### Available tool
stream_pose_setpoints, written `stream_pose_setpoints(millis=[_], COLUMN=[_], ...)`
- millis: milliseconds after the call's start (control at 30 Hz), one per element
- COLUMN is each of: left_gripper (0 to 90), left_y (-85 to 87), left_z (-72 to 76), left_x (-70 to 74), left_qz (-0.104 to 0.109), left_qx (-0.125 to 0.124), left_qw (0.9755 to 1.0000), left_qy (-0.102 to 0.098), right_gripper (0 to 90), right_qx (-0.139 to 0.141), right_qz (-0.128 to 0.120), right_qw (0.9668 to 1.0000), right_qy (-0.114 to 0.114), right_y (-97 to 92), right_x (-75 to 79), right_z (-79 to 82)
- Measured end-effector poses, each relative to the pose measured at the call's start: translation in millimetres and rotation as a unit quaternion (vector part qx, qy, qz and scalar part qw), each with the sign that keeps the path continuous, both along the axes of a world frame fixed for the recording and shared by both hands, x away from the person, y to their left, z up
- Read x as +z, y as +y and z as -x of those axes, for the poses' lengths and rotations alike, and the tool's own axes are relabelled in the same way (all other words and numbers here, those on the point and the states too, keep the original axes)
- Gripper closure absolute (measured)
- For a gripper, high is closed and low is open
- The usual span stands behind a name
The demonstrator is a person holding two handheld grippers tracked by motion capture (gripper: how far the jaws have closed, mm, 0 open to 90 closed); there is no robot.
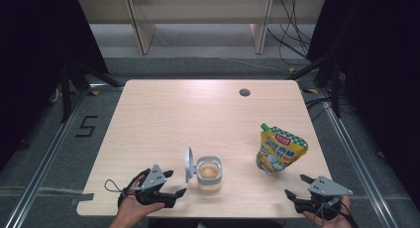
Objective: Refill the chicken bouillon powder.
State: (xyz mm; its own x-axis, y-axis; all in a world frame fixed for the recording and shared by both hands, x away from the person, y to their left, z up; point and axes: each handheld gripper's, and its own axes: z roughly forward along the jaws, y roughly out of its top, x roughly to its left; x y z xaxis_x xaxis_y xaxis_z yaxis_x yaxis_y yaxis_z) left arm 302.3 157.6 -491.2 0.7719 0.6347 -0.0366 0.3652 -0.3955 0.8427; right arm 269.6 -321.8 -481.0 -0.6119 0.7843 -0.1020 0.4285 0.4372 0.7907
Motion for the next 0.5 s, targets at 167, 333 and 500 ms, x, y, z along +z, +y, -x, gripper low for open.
stream_pose_setpoints(millis=[167,333,500], left_gripper=[25.3,25.3,25.3], left_y=[-1.4,0.0,1.6], left_z=[1.0,2.8,1.9], left_x=[1.7,3.9,8.3], left_qz=[0.001,-0.006,-0.012], left_qx=[-0.001,0.001,-0.006], left_qw=[1.0,1.0,0.9999], left_qy=[-0.005,-0.003,-0.01], right_gripper=[27.8,28.1,28.1], right_qx=[-0.003,0.003,0.005], right_qz=[0.009,0.014,0.016], right_qw=[0.9999,0.9999,0.9998], right_qy=[-0.004,-0.008,-0.004], right_y=[-0.1,1.7,3.7], right_x=[-0.2,-0.5,-1.3], right_z=[0.6,-0.5,-1.1])
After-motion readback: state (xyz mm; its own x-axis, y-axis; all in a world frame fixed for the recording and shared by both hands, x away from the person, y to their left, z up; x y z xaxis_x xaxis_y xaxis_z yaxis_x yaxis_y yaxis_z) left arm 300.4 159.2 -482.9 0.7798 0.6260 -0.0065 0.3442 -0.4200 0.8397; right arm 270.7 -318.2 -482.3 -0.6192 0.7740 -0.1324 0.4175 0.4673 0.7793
